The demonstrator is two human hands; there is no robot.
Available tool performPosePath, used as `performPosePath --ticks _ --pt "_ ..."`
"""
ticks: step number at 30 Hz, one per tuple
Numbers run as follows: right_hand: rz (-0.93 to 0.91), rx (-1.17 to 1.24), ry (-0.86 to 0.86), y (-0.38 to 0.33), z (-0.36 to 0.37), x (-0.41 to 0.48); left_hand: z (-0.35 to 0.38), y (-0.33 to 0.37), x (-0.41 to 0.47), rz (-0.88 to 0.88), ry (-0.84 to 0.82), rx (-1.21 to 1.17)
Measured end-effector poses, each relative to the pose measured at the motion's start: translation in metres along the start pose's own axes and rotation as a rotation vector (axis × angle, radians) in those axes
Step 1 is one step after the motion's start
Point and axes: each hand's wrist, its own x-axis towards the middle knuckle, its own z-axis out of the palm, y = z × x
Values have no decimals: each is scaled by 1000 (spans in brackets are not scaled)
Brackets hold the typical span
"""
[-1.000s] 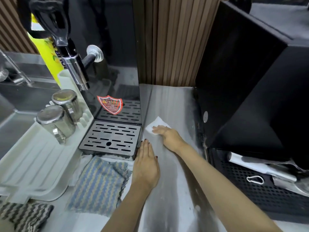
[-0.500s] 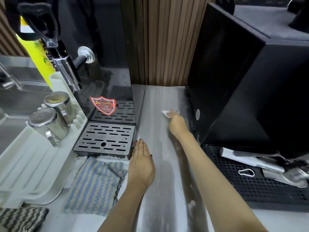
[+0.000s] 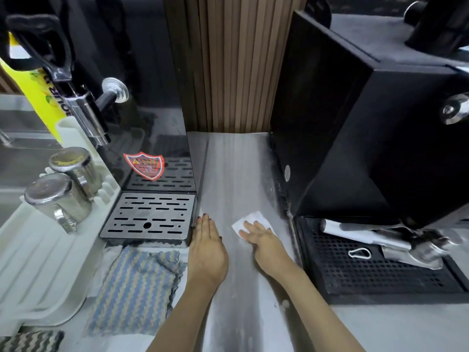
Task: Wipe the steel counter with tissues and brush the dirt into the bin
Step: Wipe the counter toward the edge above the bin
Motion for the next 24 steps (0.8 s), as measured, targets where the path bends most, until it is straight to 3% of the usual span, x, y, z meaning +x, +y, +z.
performPosePath --ticks 3,7,13,24 --pt "75 72 41 -8 -16 -21 1 0 1 6 32 -2" --pt "161 0 249 -33 -63 45 3 0 2 8 39 3" --pt "278 -126 245 19 -50 141 3 -1 2 18 42 2" --pt "208 -324 138 28 -20 33 -2 2 2 -3 28 0"
